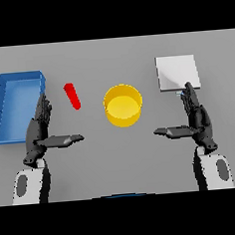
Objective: Pick up the red beaker and tilt it to pour out 1 green nut into yellow bowl. Pick up the yellow bowl and place it on the metallic measuring scale.
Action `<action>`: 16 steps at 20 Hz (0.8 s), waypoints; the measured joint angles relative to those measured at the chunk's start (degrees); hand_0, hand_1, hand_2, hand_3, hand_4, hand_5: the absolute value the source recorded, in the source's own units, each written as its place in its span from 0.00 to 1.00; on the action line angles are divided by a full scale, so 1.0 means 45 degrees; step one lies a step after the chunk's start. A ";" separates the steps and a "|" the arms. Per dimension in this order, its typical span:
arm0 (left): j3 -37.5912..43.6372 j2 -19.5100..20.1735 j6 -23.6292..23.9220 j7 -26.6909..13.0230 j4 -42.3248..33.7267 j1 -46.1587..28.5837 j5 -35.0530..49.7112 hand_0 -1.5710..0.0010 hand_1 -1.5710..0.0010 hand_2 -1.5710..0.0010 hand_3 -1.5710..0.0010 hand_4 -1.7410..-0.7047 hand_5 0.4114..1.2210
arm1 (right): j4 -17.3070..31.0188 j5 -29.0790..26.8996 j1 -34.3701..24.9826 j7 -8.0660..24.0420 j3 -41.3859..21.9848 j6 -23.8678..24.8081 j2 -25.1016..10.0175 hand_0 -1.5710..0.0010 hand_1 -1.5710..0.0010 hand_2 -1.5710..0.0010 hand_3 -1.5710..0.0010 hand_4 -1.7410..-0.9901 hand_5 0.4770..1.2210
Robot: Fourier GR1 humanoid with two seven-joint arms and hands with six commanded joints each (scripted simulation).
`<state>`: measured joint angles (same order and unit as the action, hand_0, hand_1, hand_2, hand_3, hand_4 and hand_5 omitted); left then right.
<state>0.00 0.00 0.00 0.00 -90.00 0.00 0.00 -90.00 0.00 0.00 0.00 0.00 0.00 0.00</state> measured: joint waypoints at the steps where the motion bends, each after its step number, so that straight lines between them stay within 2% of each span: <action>1: -0.0003 -0.0006 0.0015 -0.0005 0.0002 0.0007 0.0002 1.00 1.00 1.00 1.00 0.58 0.31 | 0.0006 0.0011 -0.0016 0.0009 -0.0018 0.0025 0.0026 1.00 1.00 1.00 1.00 0.89 0.14; 6: -0.0024 -0.0006 0.0054 -0.0066 0.0073 0.0133 -0.0068 1.00 1.00 1.00 1.00 0.58 0.31 | -0.0042 0.0181 0.0015 -0.0068 -0.0187 0.0140 0.0212 1.00 1.00 1.00 1.00 0.89 0.14; 7: -0.0527 0.0379 -0.0135 0.0446 -0.0638 -0.0460 -0.0670 1.00 1.00 1.00 1.00 0.58 0.31 | -0.0425 0.1618 0.0190 -0.0919 -0.0673 0.0572 -0.0362 1.00 1.00 1.00 1.00 0.89 0.13; 8: -0.0951 0.0585 -0.0240 0.0608 -0.1317 -0.0961 -0.1105 1.00 1.00 1.00 1.00 0.58 0.31 | -0.0780 0.2570 0.0600 -0.1445 -0.1184 0.0766 -0.0537 1.00 1.00 1.00 1.00 0.90 0.13; 9: -0.1177 0.0724 -0.0292 0.0554 -0.1815 -0.1392 -0.1333 1.00 1.00 1.00 1.00 0.58 0.31 | -0.1131 0.3271 0.0841 -0.1407 -0.1565 0.0942 -0.0614 1.00 1.00 1.00 1.00 0.90 0.13; 11: -0.1531 0.0824 -0.0296 -0.0091 -0.2384 -0.1510 -0.1709 1.00 1.00 1.00 1.00 0.58 0.30 | -0.1429 0.3760 0.0921 -0.0988 -0.1756 0.1059 -0.0732 1.00 1.00 1.00 1.00 0.88 0.15; 13: -0.1678 0.0789 -0.0273 -0.0771 -0.2564 -0.1461 -0.1831 1.00 1.00 1.00 1.00 0.58 0.30 | -0.1513 0.3631 0.0940 -0.1070 -0.1889 0.0896 -0.0595 1.00 1.00 1.00 1.00 0.83 0.16; 16: -0.1603 0.0834 -0.0375 -0.1092 -0.1905 -0.1035 -0.1851 1.00 1.00 1.00 1.00 0.58 0.29 | -0.1622 0.3382 0.0963 -0.1067 -0.1826 0.0679 -0.0684 1.00 1.00 1.00 1.00 0.77 0.20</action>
<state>-7.21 3.75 -1.69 -4.91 -98.57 -4.66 -8.33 -97.30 15.22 4.33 -4.80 -8.22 3.05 -3.08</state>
